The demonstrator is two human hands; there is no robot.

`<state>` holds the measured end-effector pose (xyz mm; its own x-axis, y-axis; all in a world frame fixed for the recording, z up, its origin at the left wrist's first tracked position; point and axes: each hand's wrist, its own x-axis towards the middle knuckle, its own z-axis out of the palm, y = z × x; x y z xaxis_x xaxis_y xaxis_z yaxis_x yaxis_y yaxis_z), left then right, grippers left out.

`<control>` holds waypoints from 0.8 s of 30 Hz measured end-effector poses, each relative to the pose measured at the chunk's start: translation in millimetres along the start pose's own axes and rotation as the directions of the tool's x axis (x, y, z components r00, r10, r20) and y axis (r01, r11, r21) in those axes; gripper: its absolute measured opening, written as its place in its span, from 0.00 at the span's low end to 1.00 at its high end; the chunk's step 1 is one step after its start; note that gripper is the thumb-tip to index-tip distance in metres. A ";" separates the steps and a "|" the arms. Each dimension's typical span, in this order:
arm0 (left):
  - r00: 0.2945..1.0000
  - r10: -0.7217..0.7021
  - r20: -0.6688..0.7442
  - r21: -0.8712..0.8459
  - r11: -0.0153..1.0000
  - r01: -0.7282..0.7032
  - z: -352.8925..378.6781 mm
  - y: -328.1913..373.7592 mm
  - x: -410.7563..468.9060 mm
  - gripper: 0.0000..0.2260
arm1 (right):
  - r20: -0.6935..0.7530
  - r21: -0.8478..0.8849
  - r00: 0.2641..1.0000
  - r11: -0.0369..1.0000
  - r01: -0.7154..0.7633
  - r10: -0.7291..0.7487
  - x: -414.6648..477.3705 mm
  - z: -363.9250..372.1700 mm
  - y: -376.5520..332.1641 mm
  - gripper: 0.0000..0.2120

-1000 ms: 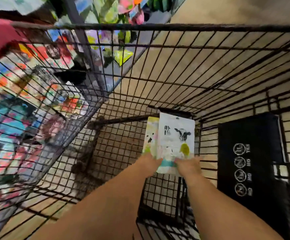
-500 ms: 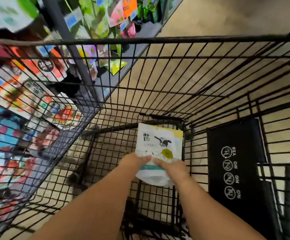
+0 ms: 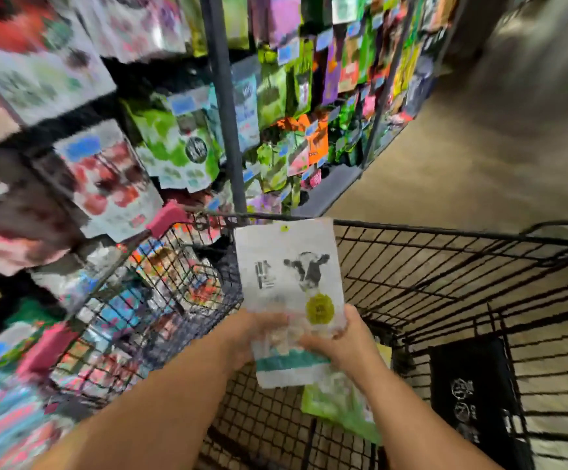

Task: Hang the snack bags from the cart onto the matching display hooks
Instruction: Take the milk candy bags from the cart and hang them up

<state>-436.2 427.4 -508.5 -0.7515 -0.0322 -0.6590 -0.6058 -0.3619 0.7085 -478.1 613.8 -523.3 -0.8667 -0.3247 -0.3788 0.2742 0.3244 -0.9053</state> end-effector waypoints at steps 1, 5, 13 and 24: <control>0.999 0.048 0.004 -0.029 0.998 -0.048 -4.3 9.1 -11.0 0.25 | 0.020 0.001 0.998 0.998 0.056 -0.056 -5.7 4.5 -17.0 0.26; 0.973 0.197 -0.124 -0.098 0.973 -0.209 -26.0 55.3 -57.8 0.27 | 0.076 0.052 0.983 0.986 0.161 -0.165 -13.8 29.5 -86.3 0.26; 0.825 0.519 -0.224 -0.013 0.845 -0.535 -89.3 113.8 -186.4 0.19 | 0.423 0.201 0.874 0.965 0.168 -0.240 -41.1 102.5 -196.6 0.20; 0.543 0.727 -0.419 -0.014 0.593 -0.805 -229.5 160.1 -361.0 0.28 | 0.647 0.119 0.625 0.867 0.484 -0.437 -112.7 280.8 -343.4 0.26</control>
<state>-201.9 167.3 -215.2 -0.7395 -0.6711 0.0515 0.2491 -0.2018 0.9472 -357.5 289.5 -223.7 -0.3918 -0.9194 0.0346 -0.1320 0.0189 -0.9911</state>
